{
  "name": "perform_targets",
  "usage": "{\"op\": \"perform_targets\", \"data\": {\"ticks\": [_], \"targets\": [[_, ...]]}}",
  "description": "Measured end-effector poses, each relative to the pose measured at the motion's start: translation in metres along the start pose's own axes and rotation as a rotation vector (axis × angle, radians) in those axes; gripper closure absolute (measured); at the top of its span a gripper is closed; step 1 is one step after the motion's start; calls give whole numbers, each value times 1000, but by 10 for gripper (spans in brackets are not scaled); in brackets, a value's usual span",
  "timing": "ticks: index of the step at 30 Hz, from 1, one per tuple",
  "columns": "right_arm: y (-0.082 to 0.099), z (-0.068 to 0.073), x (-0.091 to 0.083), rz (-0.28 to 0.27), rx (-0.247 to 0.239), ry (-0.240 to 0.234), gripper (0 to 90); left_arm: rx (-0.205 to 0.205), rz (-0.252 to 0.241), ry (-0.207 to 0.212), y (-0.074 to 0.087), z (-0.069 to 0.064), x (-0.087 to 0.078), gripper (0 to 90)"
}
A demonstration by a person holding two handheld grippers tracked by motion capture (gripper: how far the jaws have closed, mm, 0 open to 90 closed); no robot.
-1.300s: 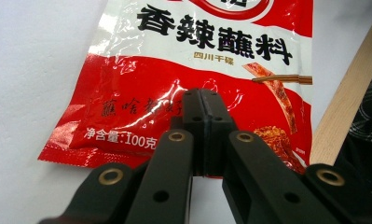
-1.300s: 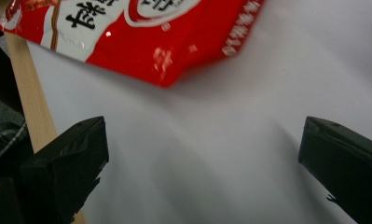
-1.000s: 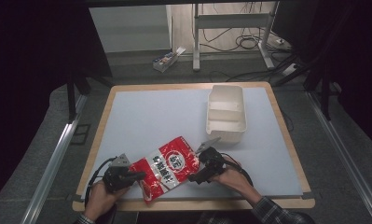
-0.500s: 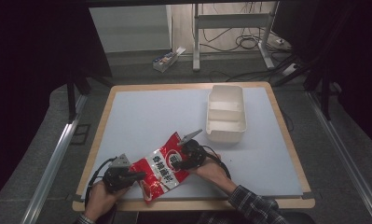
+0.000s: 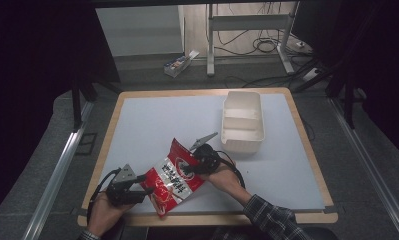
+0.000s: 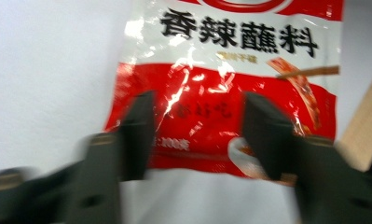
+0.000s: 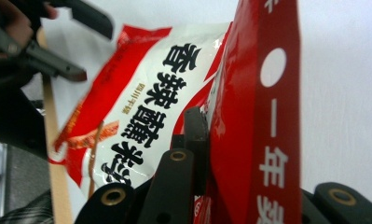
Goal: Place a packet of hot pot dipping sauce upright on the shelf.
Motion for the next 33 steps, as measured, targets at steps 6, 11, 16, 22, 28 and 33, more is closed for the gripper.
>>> {"op": "perform_targets", "data": {"ticks": [6, 11, 16, 22, 28, 33], "targets": [[-12, 4, -10, -24, -19, -14, 876, -18, -10, -22, 1, 4, -1, 148], [-28, 8, -25, -55, -49, -19, 876, -32, -8, -29, 1, 6, -1, 78], [-41, 14, -38, -66, -84, -15, 876, -41, -19, -33, 2, 8, -3, 67], [-54, 17, -51, -90, -105, -9, 877, -41, -18, -31, 2, 9, -3, 65], [-64, 18, -63, -103, -126, 14, 877, -40, -11, -30, 2, 9, -2, 67], [-73, 15, -72, -109, -141, 46, 878, -40, -9, -32, 3, 9, -2, 68]]}}
Point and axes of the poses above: each handheld gripper's, and its own axes: x roughly forward along the jaws, y roughly out of its underside, z roughly to its left, the point moved 5 cm from there along x, roughly forward along the jaws, and after that the axes turned 3 degrees about x, right-handed, at the moved point
